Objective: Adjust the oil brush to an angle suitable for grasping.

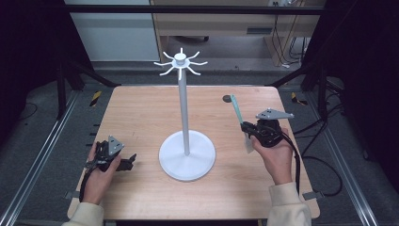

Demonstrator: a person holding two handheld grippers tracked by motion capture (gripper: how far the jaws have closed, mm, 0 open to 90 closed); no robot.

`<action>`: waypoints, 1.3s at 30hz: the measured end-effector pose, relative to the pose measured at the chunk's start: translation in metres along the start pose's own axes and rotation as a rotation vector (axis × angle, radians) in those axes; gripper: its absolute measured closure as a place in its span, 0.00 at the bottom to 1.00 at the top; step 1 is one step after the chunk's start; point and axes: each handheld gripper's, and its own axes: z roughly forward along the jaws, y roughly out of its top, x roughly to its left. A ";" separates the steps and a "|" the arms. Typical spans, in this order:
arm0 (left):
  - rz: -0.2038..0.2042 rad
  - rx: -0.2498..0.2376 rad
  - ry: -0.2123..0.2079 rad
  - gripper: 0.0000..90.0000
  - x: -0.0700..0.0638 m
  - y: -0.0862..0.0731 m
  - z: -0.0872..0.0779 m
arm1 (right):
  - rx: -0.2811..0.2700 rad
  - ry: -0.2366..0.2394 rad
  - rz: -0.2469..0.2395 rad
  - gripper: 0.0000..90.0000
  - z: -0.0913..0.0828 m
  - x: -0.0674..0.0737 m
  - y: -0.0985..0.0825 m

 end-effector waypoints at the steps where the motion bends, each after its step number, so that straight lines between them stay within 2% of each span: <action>1: 0.000 0.000 0.000 0.03 0.000 0.000 0.000 | -0.013 0.000 -0.002 0.92 -0.001 0.001 0.001; 10: 0.001 -0.001 0.000 0.03 0.000 0.000 0.000 | -0.105 0.012 -0.020 0.92 -0.013 0.012 0.011; 20: 0.004 0.002 -0.001 0.03 0.000 0.000 0.000 | -0.172 0.040 -0.049 0.92 -0.026 0.028 0.025; 39: 0.006 0.002 -0.001 0.03 -0.001 0.000 0.000 | -0.244 0.078 -0.089 0.92 -0.043 0.051 0.041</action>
